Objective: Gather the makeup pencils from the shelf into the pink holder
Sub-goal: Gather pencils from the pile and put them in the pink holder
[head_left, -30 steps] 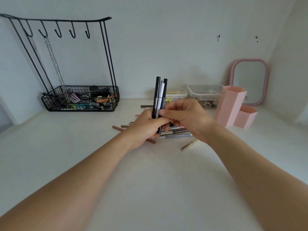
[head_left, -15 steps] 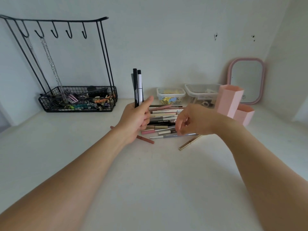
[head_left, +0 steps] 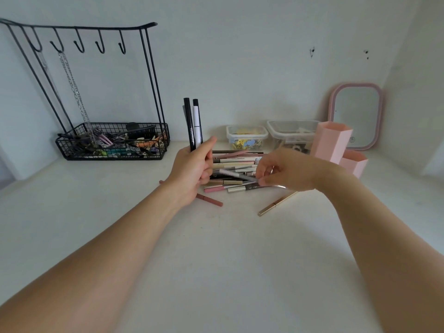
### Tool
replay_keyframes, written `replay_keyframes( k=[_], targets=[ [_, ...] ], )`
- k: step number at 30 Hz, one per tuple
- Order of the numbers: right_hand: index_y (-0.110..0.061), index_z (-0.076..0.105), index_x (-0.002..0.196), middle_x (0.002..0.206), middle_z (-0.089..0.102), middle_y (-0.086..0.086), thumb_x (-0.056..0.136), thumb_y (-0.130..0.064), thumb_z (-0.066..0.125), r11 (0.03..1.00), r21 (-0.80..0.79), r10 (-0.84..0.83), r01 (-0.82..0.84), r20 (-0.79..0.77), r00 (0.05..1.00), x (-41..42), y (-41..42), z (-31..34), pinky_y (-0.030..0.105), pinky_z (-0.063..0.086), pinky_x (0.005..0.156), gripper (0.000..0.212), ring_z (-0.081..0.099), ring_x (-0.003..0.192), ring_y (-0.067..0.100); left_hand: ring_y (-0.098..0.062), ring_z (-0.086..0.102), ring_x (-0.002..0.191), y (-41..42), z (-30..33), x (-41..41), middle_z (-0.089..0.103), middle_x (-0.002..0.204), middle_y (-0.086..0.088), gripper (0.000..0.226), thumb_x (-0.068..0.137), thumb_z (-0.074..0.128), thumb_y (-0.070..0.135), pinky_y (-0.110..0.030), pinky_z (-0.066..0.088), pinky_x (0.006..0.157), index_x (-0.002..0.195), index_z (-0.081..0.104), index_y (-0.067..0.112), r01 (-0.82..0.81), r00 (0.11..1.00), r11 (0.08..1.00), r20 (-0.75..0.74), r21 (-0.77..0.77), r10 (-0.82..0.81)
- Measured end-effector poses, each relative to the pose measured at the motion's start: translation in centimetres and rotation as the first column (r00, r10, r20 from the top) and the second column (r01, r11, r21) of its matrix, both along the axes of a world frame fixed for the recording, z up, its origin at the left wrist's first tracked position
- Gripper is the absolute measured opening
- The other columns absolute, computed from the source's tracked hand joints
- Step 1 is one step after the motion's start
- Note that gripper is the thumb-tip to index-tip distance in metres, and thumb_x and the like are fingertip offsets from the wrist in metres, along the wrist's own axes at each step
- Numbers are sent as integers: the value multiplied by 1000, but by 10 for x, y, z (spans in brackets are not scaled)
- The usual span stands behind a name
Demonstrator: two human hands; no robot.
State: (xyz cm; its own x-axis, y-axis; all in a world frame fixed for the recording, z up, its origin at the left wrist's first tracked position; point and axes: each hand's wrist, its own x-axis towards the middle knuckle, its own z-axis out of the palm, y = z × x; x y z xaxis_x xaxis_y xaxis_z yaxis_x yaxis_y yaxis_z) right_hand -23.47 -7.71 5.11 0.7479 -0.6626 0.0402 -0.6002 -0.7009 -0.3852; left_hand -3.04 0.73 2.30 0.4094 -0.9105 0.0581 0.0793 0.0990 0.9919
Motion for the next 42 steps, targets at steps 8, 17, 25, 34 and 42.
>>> replay_keyframes(
  k=[8, 17, 25, 34, 42],
  targets=[
    [-3, 62, 91, 76, 62, 12, 94, -3, 60, 836, 493, -157, -240, 635, 757, 14, 11, 3, 23, 53, 58, 4, 59, 63, 18, -12, 22, 48, 2, 1, -10, 28, 53, 5, 44, 77, 76, 53, -20, 17, 42, 60, 49, 24, 163, 987, 986, 7, 34, -163],
    [4, 62, 95, 87, 67, 18, 93, -4, 61, 771, 522, -222, -366, 758, 613, 32, 25, -5, 27, 57, 71, 8, 67, 74, 21, -8, 31, 47, 3, -5, -19, 39, 50, 10, 24, 81, 81, 22, -20, 23, 47, 81, 59, 13, 264, 946, 964, 192, 12, -262],
    [-4, 69, 87, 80, 68, 11, 88, -7, 70, 819, 502, -263, -278, 759, 596, 42, 28, -12, 23, 46, 58, 3, 60, 74, 22, -5, 40, 44, -2, -9, -18, 40, 49, 13, 35, 87, 75, 28, -24, 31, 51, 62, 51, 26, 203, 940, 978, 272, 42, -207],
    [-6, 72, 85, 71, 65, 6, 86, -11, 74, 904, 400, -246, -149, 774, 584, 43, 28, -13, 20, 44, 54, 5, 55, 62, 13, -16, 52, 48, 4, -5, -21, 44, 51, 1, 33, 101, 58, 35, -21, 33, 40, 74, 60, 16, 224, 926, 971, 295, 77, -237],
    [-9, 74, 82, 65, 64, 1, 86, -21, 74, 988, 115, -142, 99, 471, 870, 16, 10, 0, 10, 39, 48, 13, 48, 44, -2, -10, 21, 44, -1, -4, -13, 26, 55, 6, 13, 99, 63, 30, -18, 17, 37, 91, 56, 23, 145, 988, 989, 54, -21, -143]
  ],
)
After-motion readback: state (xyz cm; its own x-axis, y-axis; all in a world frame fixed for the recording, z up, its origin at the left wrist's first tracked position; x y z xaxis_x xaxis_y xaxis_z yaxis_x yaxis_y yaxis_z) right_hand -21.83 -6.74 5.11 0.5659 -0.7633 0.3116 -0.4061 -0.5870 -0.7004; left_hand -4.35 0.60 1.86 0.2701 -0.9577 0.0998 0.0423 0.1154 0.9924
